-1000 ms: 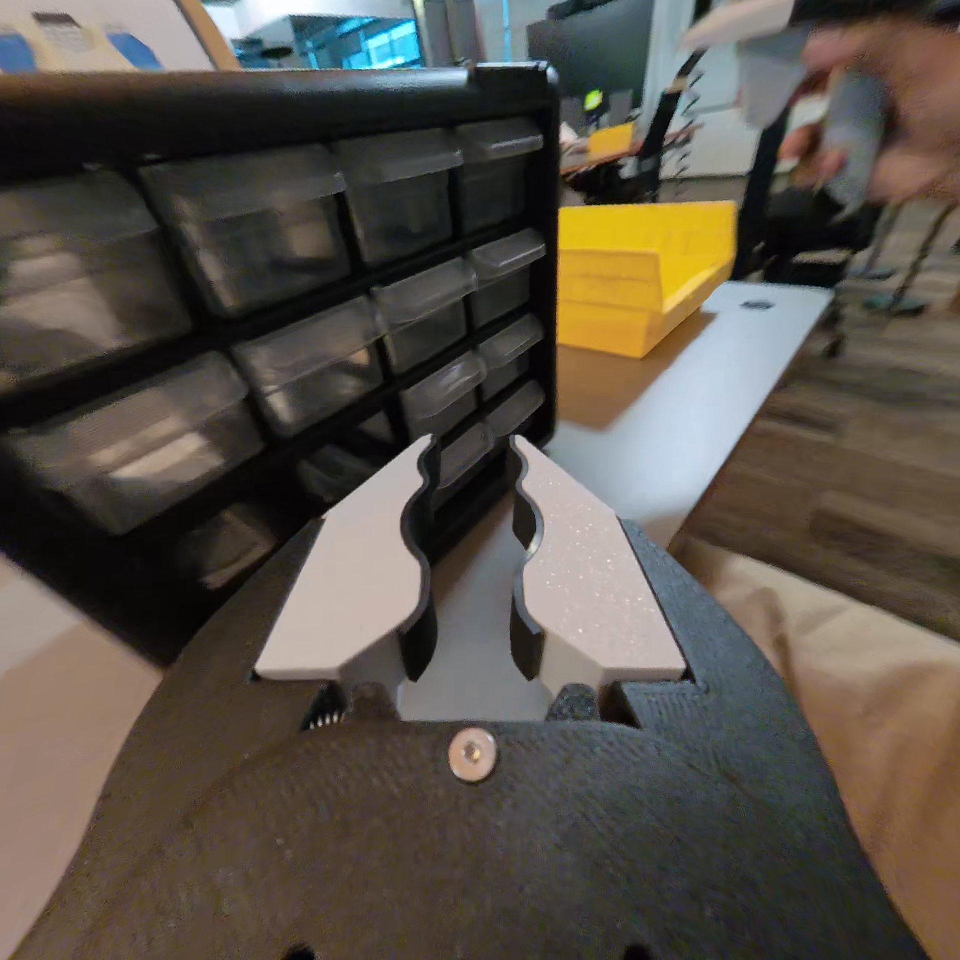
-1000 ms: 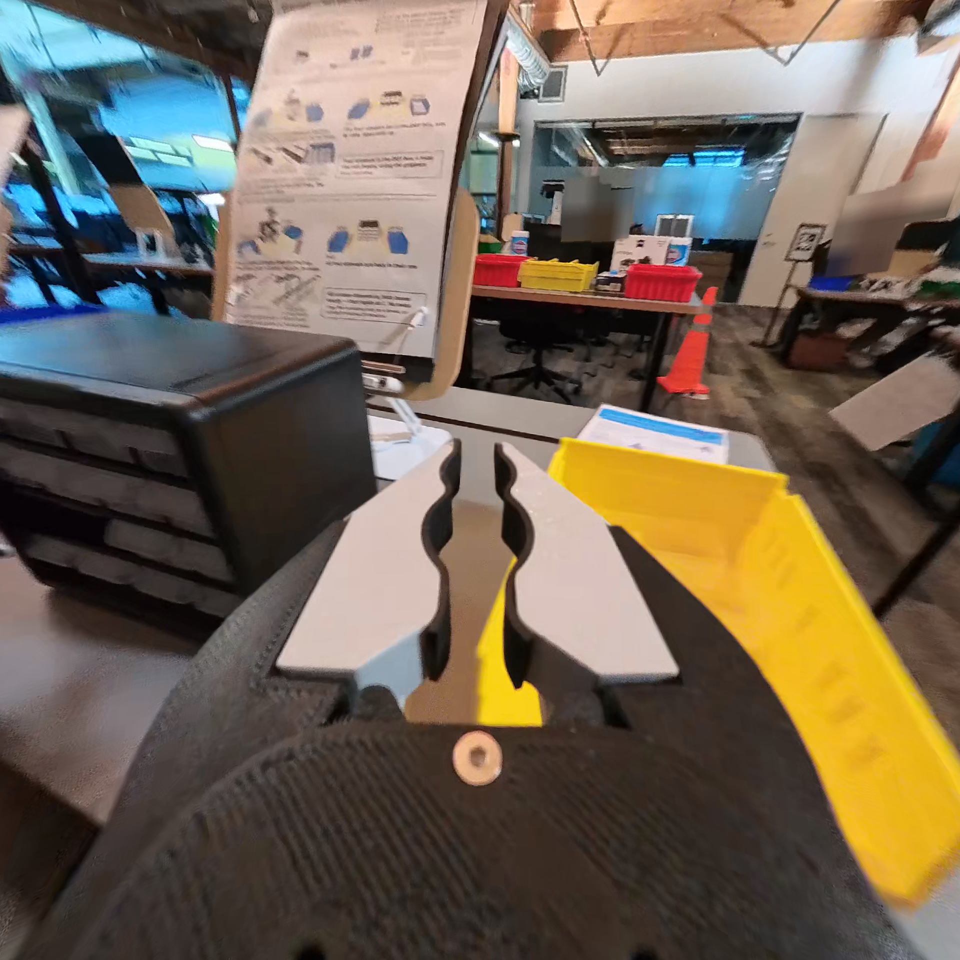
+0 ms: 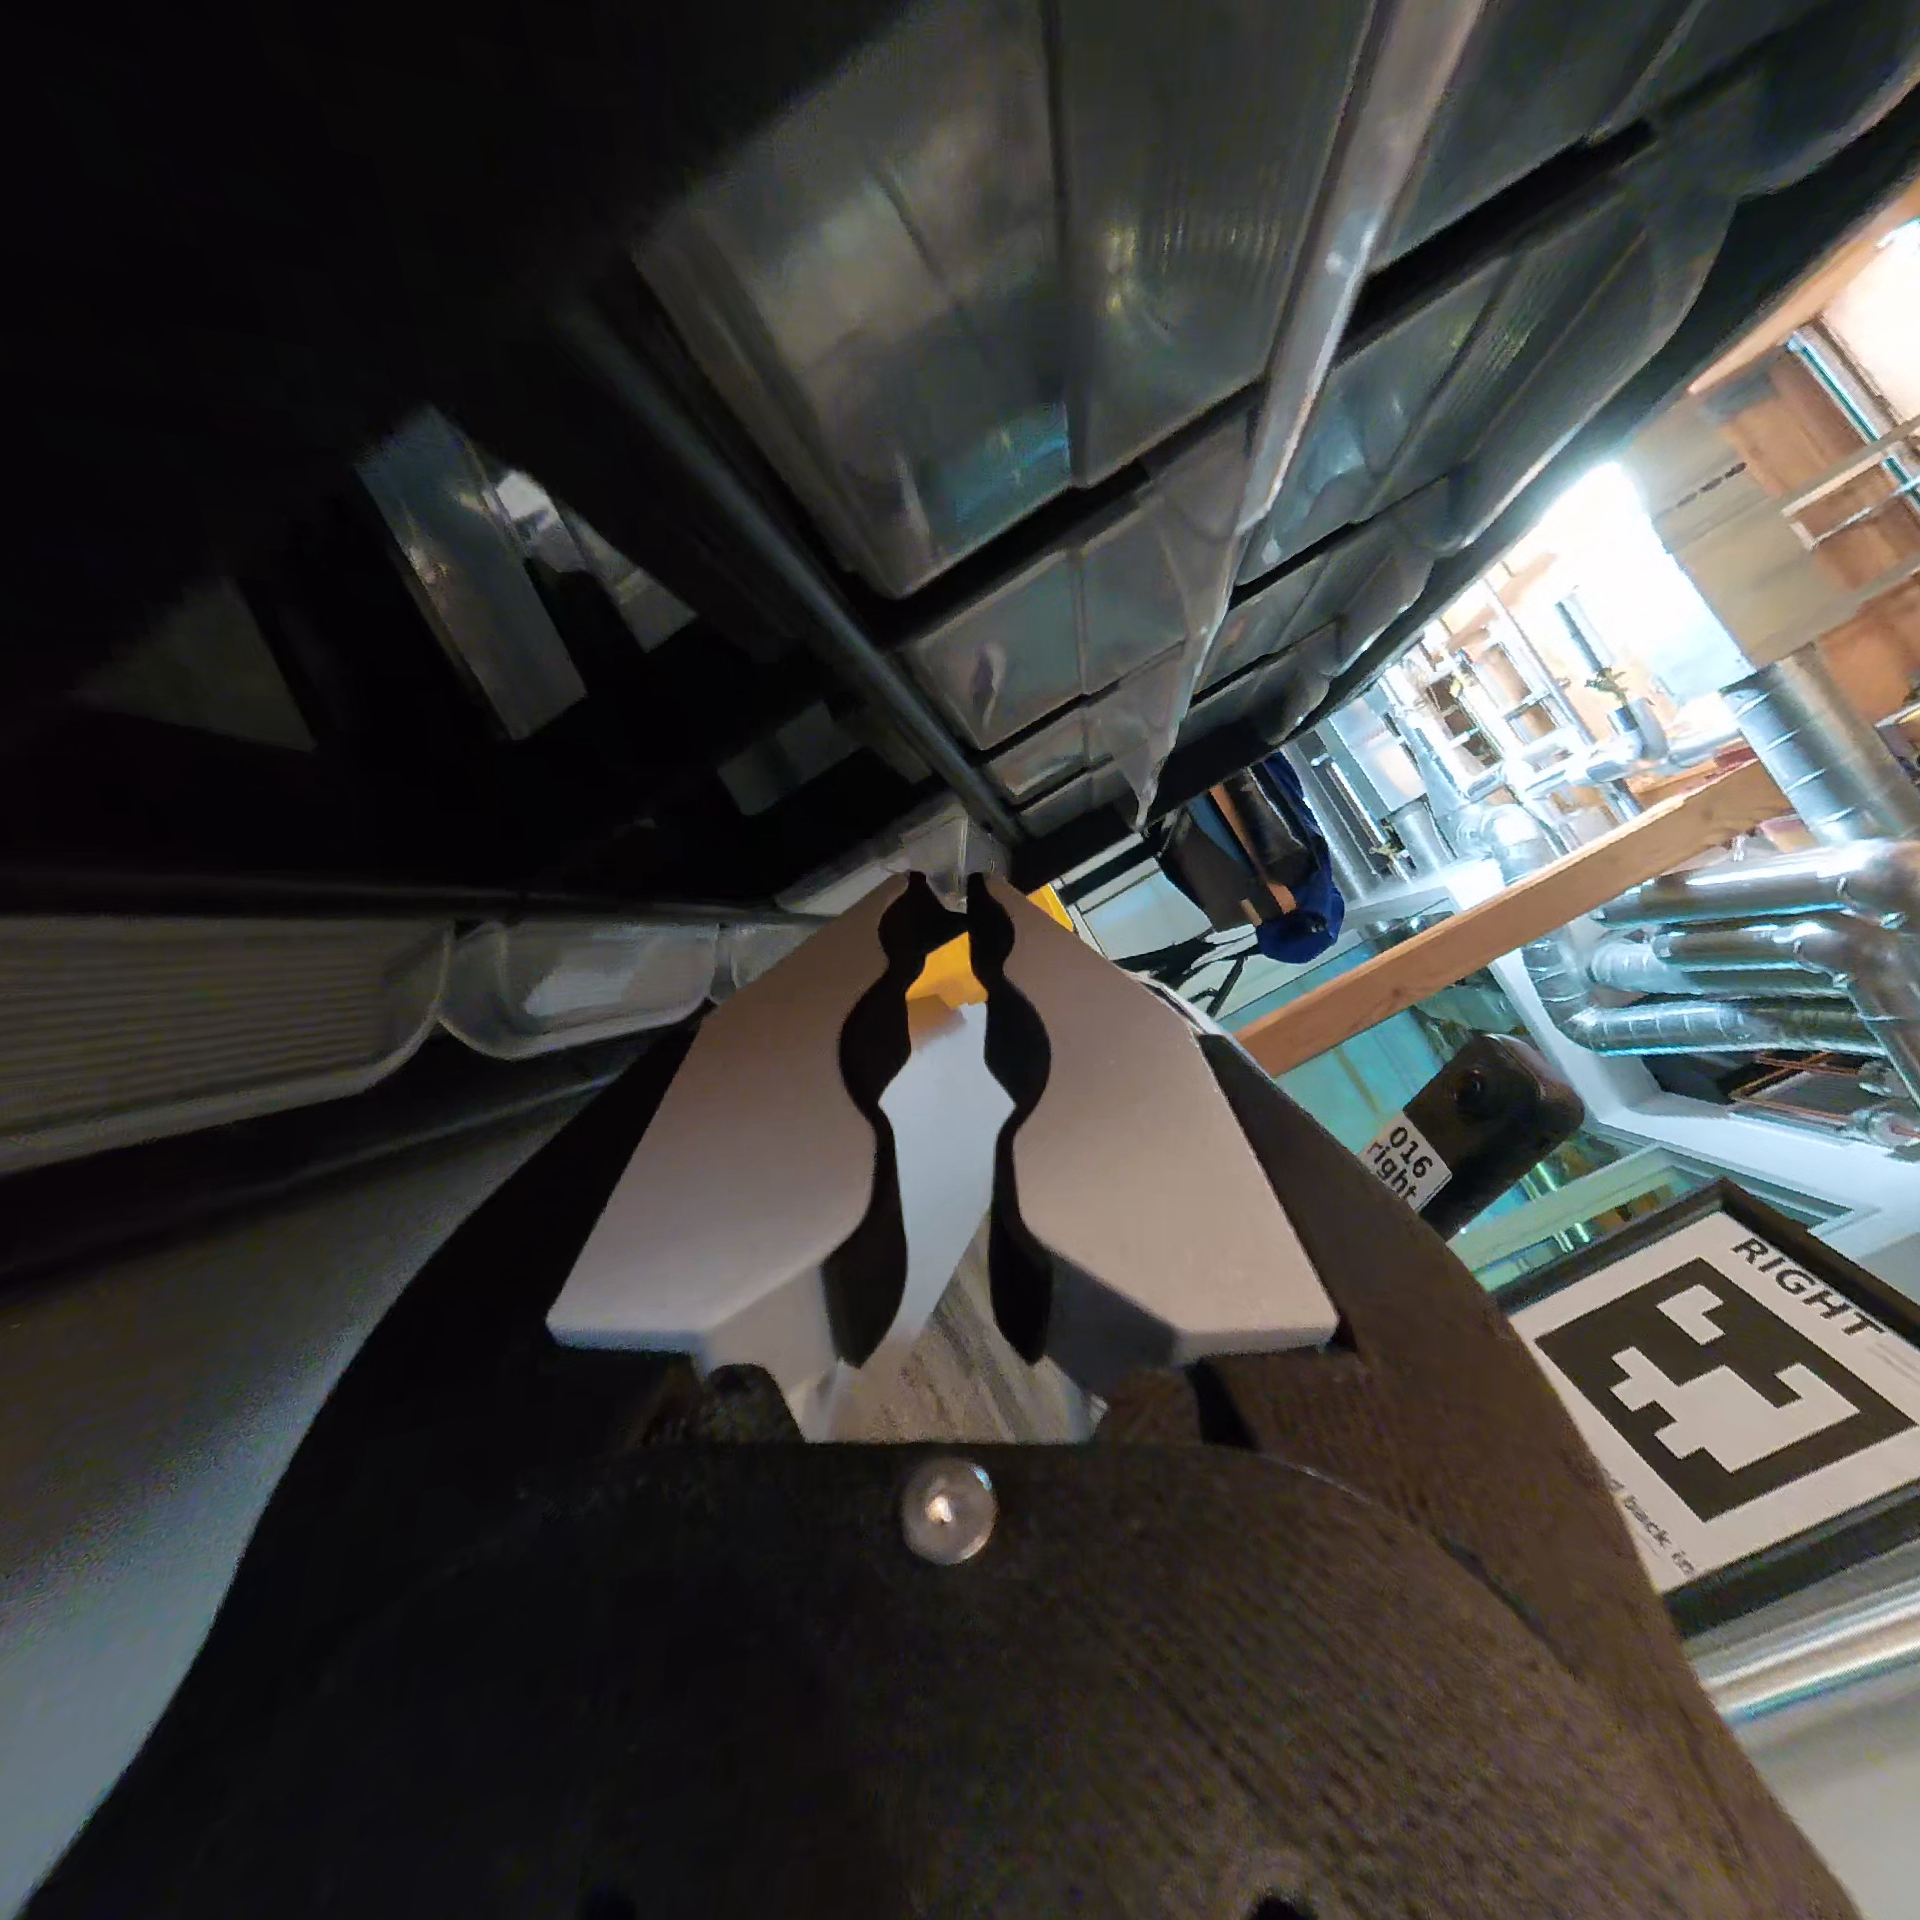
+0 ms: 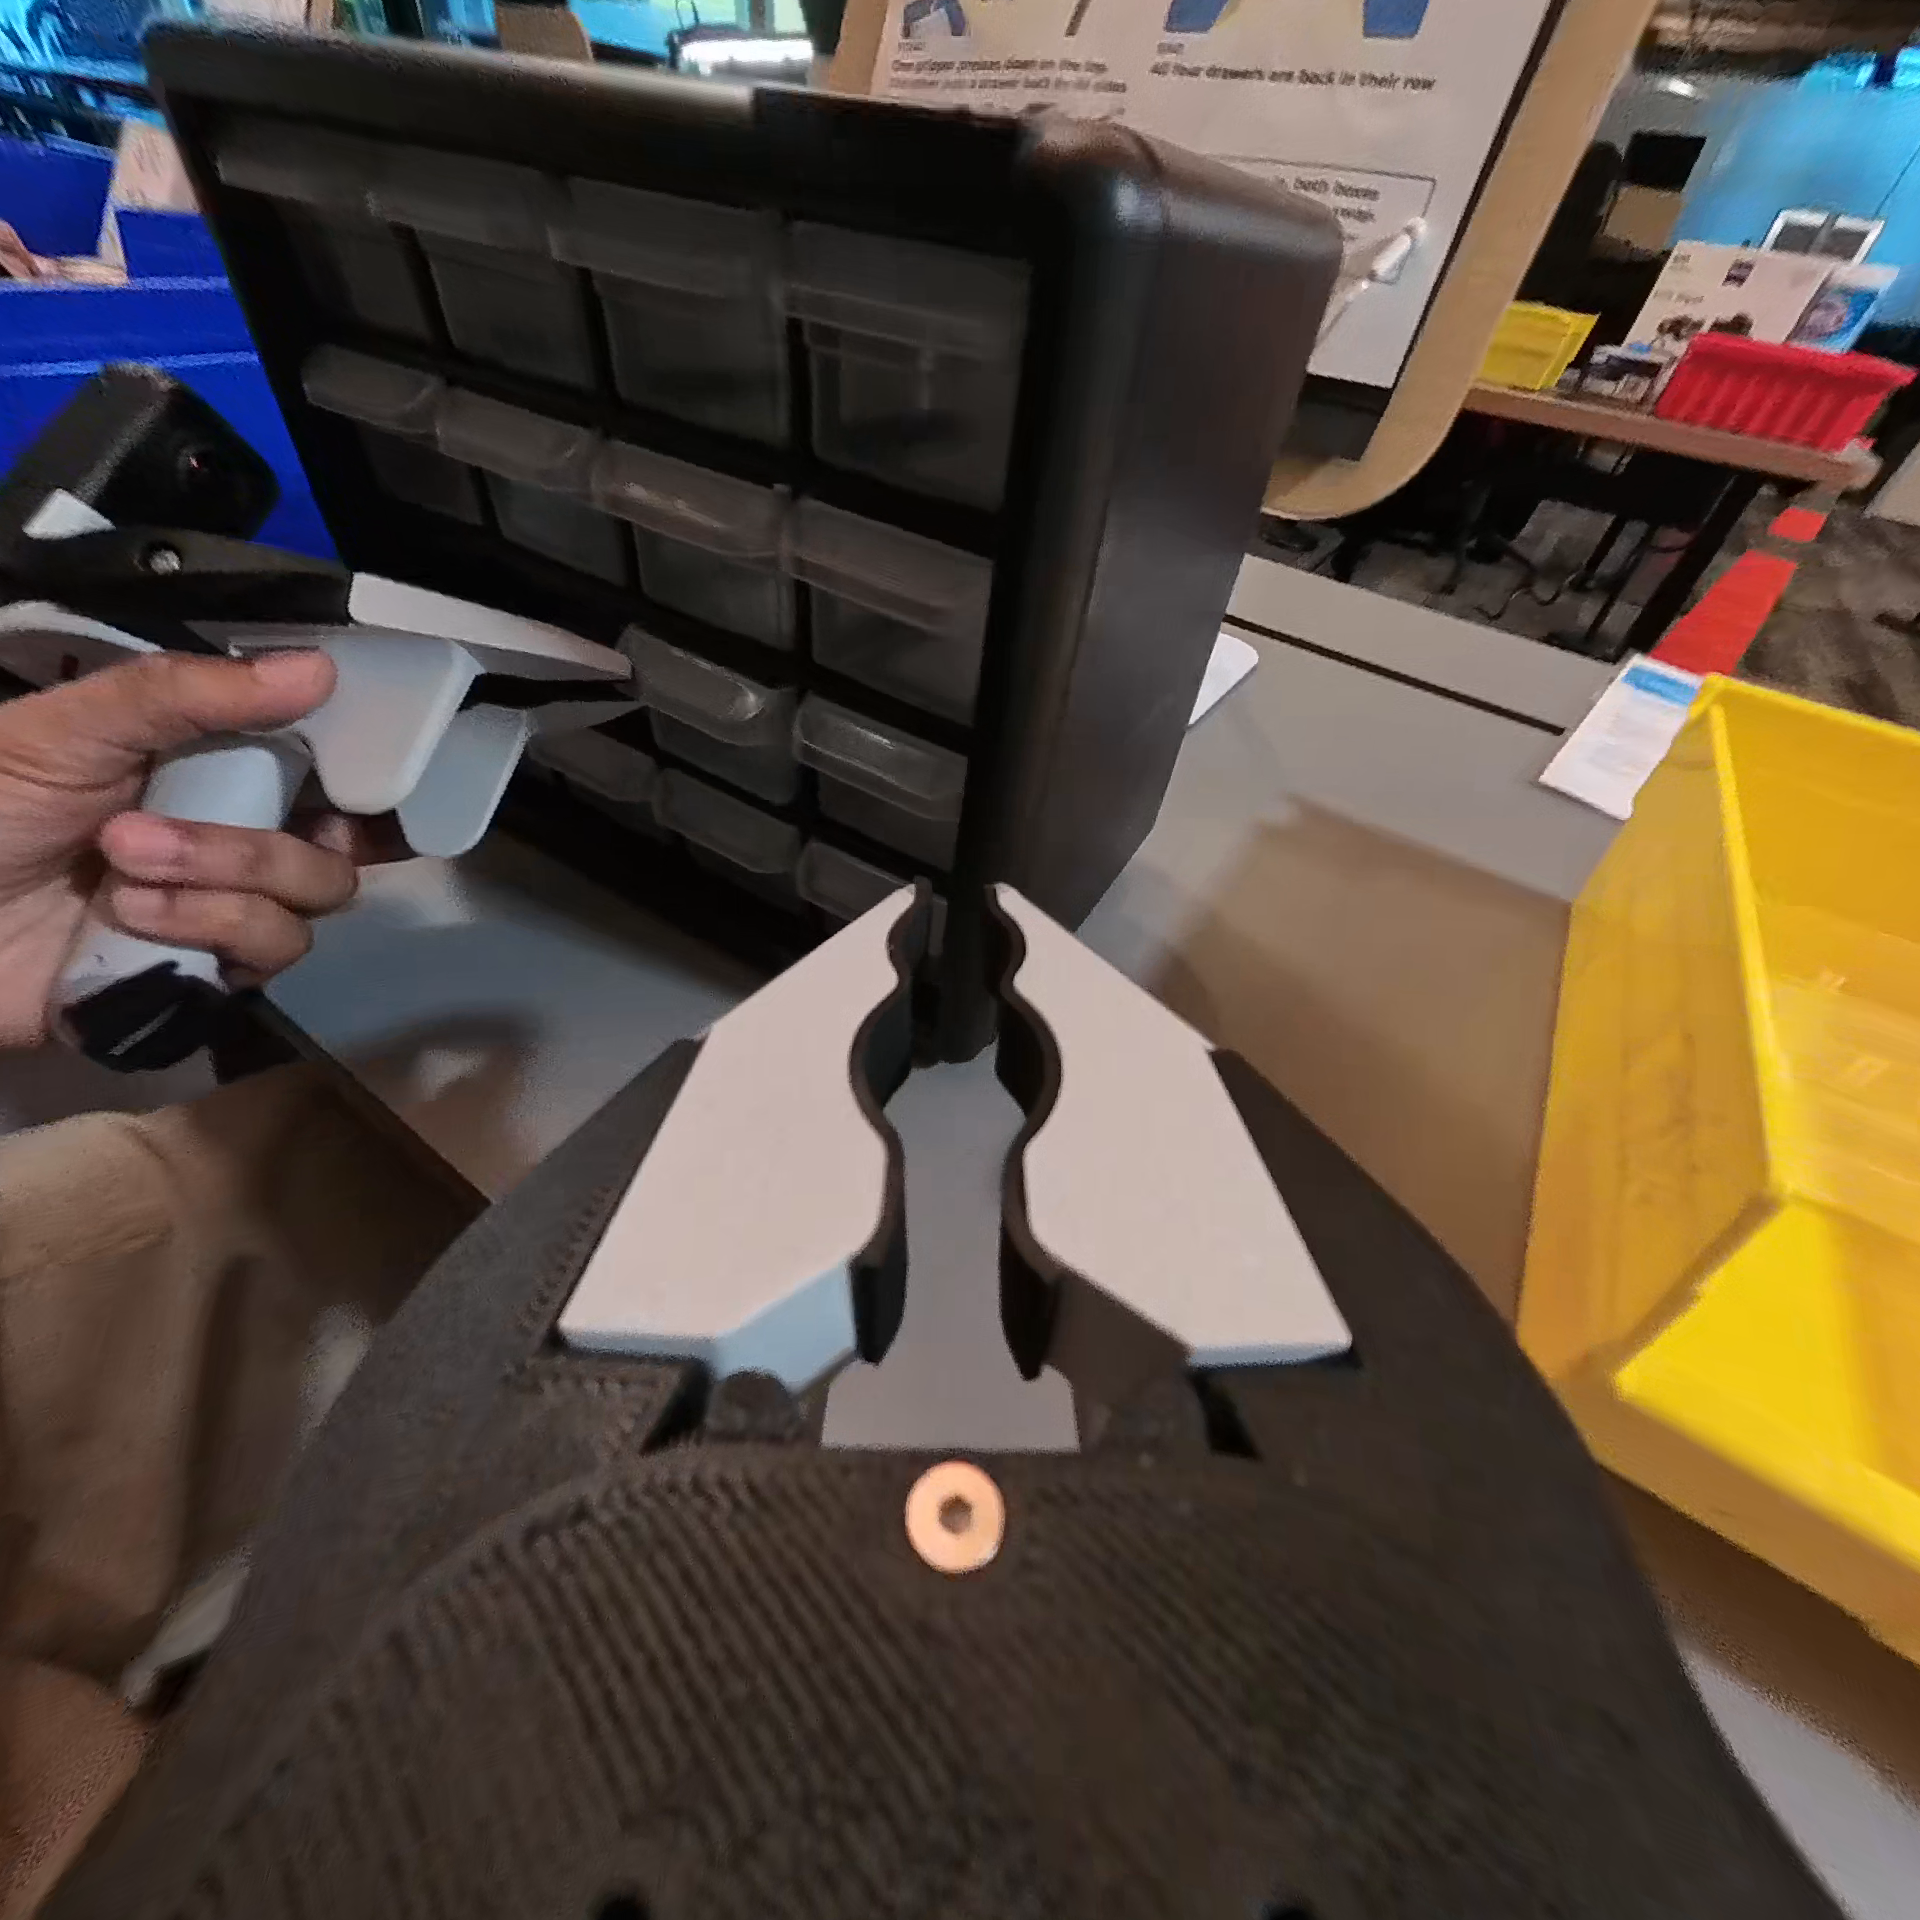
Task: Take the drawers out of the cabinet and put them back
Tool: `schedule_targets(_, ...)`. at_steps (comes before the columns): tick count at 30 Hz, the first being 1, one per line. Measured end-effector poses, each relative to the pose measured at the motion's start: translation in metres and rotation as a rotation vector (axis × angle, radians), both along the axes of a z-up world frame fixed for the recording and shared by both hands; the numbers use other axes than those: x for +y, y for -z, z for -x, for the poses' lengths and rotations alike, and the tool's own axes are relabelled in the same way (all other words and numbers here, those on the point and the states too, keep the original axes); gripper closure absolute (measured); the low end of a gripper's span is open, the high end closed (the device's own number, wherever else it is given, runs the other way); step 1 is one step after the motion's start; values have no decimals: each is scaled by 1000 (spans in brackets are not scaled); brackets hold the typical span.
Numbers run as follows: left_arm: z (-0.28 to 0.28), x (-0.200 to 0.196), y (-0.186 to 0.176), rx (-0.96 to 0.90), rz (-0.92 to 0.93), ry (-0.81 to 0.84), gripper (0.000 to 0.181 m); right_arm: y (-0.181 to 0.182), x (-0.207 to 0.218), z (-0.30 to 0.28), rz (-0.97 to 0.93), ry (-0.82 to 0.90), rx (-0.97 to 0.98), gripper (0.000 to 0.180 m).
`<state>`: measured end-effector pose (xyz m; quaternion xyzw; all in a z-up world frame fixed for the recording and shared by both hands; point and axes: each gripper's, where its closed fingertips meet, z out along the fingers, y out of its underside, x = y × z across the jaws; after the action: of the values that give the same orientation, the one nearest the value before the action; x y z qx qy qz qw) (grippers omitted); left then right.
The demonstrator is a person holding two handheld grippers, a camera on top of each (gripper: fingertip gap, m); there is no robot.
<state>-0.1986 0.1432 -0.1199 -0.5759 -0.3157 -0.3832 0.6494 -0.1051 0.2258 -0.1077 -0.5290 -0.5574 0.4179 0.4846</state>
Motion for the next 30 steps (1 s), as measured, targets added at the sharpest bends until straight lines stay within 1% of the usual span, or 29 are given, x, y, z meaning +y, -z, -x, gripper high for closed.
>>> schedule_targets(1, -2, -2, 0, -6, -3, 8, 176, -1, -3, 1, -37, 0, -5, 172)
schedule_targets(4, -13, -10, 1, -11, -10, 21, 176, 1, -11, 4, -179, 11, -60, 175)
schedule_targets(7, -26, -19, 2, -17, -8, 23, 177, 7, -32, 11, -341, -31, -128, 173)
schedule_targets(9, -34, -22, 3, -25, -6, 28, 177, 15, -47, 16, -471, -54, -190, 178)
schedule_targets(12, -39, -28, 4, -58, -4, 27, 176, 16, -68, 25, -658, -55, -211, 167)
schedule_targets(15, -40, -30, 4, -52, 0, 32, 177, 7, -87, 33, -800, -59, -168, 154)
schedule_targets(17, -40, -31, 4, -39, 5, 38, 177, 9, -94, 37, -884, -66, -178, 148)
schedule_targets(19, -41, -32, 6, -26, 16, 38, 181, 16, -95, 42, -949, -64, -202, 144)
schedule_targets(23, -41, -37, 6, -38, -3, 39, 181, 22, -95, 50, -1035, -54, -206, 139)
schedule_targets(27, -28, -44, 7, -76, -16, -4, 164, 24, -94, 56, -1084, -45, -204, 136)
schedule_targets(30, -22, -47, 11, -101, -12, -12, 159, 25, -93, 60, -1102, -40, -209, 139)
